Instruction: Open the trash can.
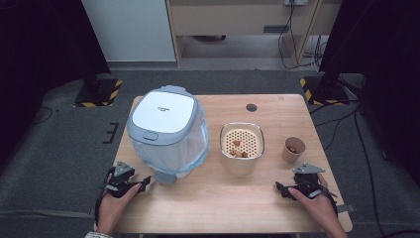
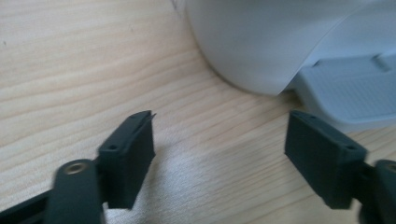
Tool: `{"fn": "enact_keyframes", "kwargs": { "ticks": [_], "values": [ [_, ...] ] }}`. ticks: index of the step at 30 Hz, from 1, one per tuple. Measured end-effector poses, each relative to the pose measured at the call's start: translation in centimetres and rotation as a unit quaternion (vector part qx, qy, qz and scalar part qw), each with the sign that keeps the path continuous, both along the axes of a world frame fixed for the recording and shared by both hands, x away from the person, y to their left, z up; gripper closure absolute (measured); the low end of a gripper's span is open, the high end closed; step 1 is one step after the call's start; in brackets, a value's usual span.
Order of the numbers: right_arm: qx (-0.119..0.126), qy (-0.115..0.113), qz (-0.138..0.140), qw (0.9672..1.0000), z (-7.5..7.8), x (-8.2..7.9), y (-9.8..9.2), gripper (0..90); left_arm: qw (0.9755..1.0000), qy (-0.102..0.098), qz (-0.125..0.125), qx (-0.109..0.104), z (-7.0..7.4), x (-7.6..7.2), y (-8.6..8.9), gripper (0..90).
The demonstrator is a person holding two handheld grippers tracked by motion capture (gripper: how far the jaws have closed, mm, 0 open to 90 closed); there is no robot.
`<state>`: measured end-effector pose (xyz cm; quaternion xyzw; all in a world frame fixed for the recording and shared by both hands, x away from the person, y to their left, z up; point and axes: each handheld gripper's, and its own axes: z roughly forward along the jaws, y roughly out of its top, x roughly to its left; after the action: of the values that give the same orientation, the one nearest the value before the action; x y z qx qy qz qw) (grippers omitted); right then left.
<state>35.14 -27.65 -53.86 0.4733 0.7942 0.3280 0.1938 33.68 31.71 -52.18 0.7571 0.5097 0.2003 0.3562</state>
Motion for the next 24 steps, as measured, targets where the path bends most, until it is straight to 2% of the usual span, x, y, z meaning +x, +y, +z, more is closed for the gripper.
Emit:
{"fn": "enact_keyframes", "kwargs": {
  "ticks": [3,6,9,11,12,13,15,17,20,24],
  "values": [
    [0.000,0.000,0.001,1.0000,0.0,0.0,0.0,1.6,0.9998,-0.010,-0.015,-0.004,0.7,-0.4,-0.3,39.4],
    [0.000,-0.001,0.001,1.0000,0.0,0.0,0.0,1.6,0.9991,-0.023,-0.027,-0.026,1.5,-0.8,-0.7,51.1],
    [0.000,0.000,0.000,1.0000,0.0,0.0,0.0,1.6,0.9978,-0.032,-0.048,-0.032,2.2,-1.2,-1.4,62.2],
    [0.000,-0.001,0.000,1.0000,0.0,0.0,0.0,1.6,0.9975,-0.035,-0.054,-0.029,2.3,-1.3,-1.8,65.7],
    [-0.001,-0.001,0.000,1.0000,0.0,0.0,0.0,1.6,0.9965,-0.033,-0.071,-0.028,2.5,-1.4,-2.3,68.0],
    [-0.001,-0.001,0.000,1.0000,0.0,0.0,0.0,1.6,0.9965,-0.033,-0.071,-0.028,2.5,-1.4,-2.3,69.6],
    [0.000,-0.001,-0.001,1.0000,0.0,0.0,0.0,1.6,0.9953,-0.030,-0.090,-0.018,2.5,-1.6,-3.0,72.0],
    [0.000,-0.002,-0.001,1.0000,0.0,0.0,0.0,1.6,0.9945,-0.032,-0.097,-0.023,2.5,-1.5,-3.3,73.9],
    [0.000,-0.002,-0.001,1.0000,0.0,0.0,0.0,1.6,0.9934,-0.034,-0.109,-0.013,2.4,-1.2,-3.9,77.7],
    [-0.001,-0.002,0.000,1.0000,0.0,-0.1,0.0,1.6,0.9927,-0.037,-0.114,-0.011,2.1,-0.8,-4.2,83.6]
  ]
}}
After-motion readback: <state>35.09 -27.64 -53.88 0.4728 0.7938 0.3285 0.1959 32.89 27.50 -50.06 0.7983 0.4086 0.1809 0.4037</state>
